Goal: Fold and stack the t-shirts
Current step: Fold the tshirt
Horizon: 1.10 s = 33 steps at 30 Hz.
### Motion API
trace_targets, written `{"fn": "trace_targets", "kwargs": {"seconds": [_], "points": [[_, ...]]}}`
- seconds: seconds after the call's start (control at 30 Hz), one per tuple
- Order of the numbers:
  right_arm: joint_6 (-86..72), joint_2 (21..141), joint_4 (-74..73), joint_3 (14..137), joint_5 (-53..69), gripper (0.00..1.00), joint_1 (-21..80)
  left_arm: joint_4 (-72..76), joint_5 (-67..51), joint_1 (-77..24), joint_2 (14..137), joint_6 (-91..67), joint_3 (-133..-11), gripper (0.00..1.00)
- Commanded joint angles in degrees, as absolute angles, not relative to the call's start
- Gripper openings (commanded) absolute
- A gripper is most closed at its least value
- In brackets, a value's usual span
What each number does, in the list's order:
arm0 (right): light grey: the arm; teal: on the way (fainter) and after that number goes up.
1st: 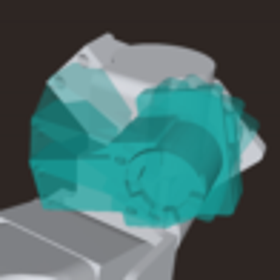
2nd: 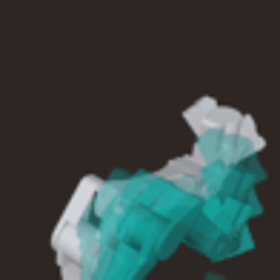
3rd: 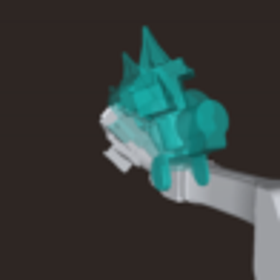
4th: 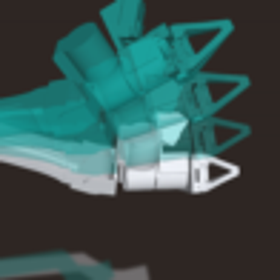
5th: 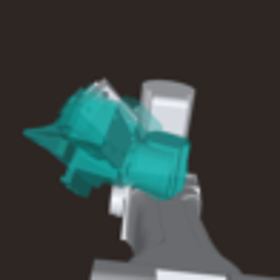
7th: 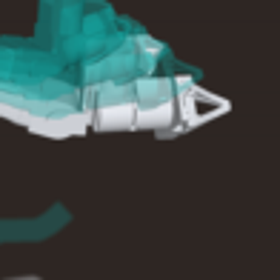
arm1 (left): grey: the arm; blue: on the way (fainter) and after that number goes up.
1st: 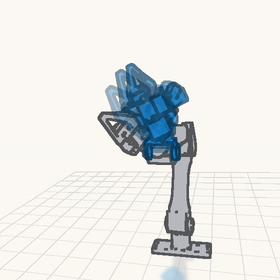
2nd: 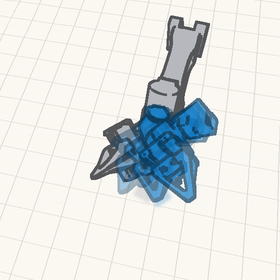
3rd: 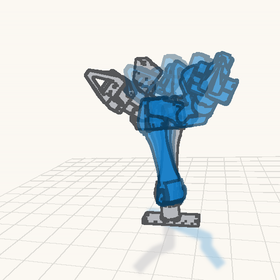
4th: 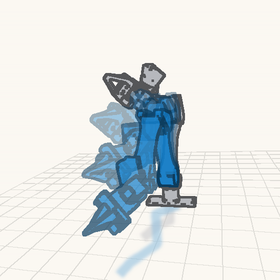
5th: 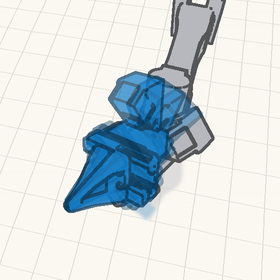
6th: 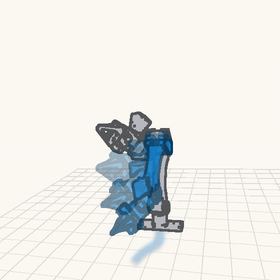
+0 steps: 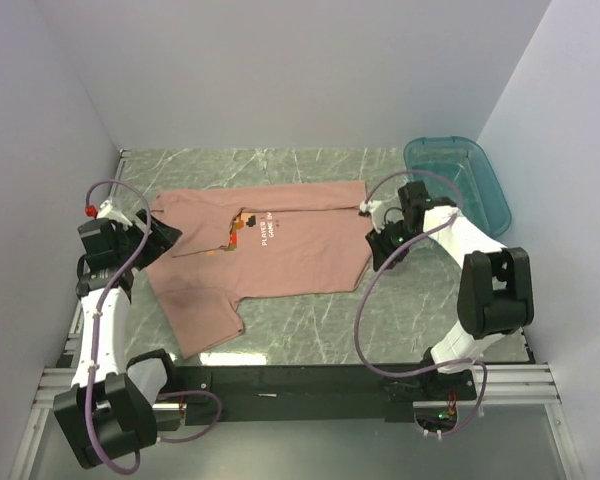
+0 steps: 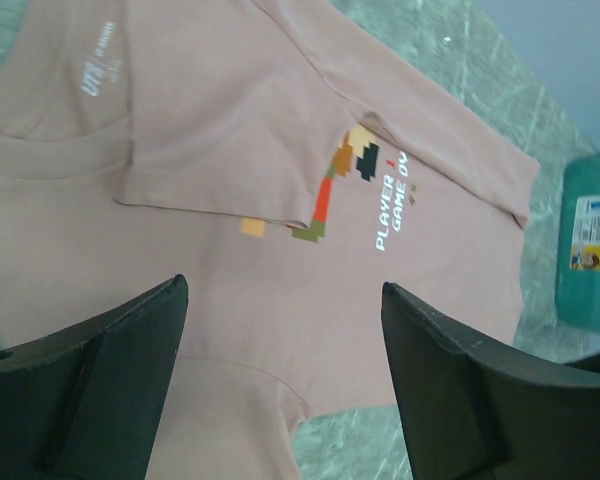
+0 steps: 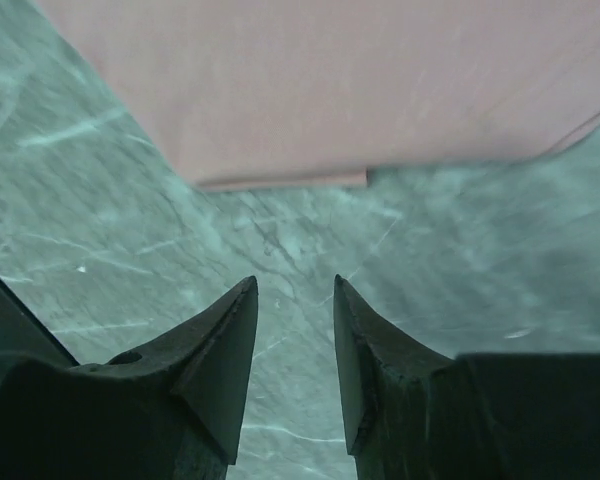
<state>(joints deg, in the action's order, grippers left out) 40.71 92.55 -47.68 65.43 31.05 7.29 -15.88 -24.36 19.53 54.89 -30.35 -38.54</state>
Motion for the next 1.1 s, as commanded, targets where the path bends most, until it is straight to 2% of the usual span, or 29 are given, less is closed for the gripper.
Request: {"fn": "trace_targets", "kwargs": {"seconds": [0.0,0.37,0.87,1.0,1.03,1.07], "points": [[34.3,93.2,-41.0,62.1,25.9,0.43,7.1,-14.6,-27.0,18.5,52.4,-27.7,-37.8,0.83],[22.1,104.1,-37.3,68.4,22.8,0.44,10.1,-14.4,-25.9,17.1,49.2,-27.8,-37.6,0.83],[20.6,106.6,-36.9,68.6,20.3,0.44,13.6,-14.4,-25.3,17.0,48.5,-27.7,-37.5,0.83],[21.9,106.0,-38.6,68.4,19.8,0.31,13.5,-14.6,-25.1,17.1,48.5,-27.7,-37.5,0.84],[22.8,106.0,-40.1,68.6,19.8,0.23,13.5,-14.6,-25.2,17.0,48.5,-27.7,-37.6,0.84],[23.1,105.6,-40.7,68.7,19.7,0.19,13.4,-14.6,-25.2,17.0,48.5,-27.7,-37.6,0.83]]}}
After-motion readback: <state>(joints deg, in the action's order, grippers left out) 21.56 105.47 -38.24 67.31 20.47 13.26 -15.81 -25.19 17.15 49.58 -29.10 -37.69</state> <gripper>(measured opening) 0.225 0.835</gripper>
